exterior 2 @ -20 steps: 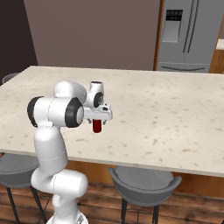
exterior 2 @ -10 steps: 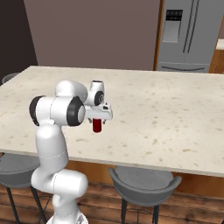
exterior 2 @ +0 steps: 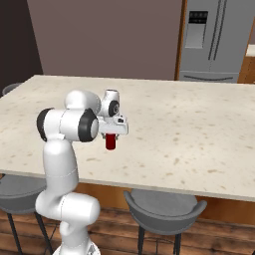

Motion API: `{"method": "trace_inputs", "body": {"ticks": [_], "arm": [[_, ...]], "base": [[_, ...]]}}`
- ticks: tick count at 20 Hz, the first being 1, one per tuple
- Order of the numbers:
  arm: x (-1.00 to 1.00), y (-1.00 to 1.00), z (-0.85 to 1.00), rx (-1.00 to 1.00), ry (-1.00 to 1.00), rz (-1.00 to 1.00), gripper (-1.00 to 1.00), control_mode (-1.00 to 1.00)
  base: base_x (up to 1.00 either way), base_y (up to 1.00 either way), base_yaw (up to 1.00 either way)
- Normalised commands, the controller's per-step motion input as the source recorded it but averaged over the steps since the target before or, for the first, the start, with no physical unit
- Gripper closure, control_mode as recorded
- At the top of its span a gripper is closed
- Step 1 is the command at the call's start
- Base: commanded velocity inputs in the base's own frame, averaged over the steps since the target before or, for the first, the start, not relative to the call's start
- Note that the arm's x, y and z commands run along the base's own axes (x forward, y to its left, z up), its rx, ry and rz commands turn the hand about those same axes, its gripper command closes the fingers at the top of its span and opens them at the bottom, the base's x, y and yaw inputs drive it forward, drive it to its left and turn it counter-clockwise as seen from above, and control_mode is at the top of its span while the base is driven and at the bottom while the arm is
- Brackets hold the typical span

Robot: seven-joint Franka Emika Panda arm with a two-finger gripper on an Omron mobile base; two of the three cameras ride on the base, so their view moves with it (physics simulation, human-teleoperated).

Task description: Four empty soda cans are scattered around the kitchen. Gather all the cans and cluster them next to the stove for recycling.

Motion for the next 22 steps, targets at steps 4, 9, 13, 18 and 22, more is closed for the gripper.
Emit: {"method": "trace_inputs", "body": {"ticks": [4, 9, 13, 18, 22], "arm": [[-0.06, 0.0, 0.3, 0.0, 0.0, 0.0, 1.0, -1.0], [-0.37, -0.02, 0.42, 0.0, -0.01, 0.0, 1.0, -1.0], [-0.44, -0.23, 0.31, 0.0, 0.0, 0.0, 1.0, -1.0], [-0.35, -0.32, 0.33, 0.0, 0.0, 0.0, 1.0, -1.0], [-0.37, -0.29, 0.28, 0.0, 0.0, 0.0, 1.0, -1.0]], "base": [[0.0, 0.0, 0.0], [0.0, 0.0, 0.0], [0.0, 0.0, 0.0], [0.0, 0.0, 0.0], [0.0, 0.0, 0.0]]}}
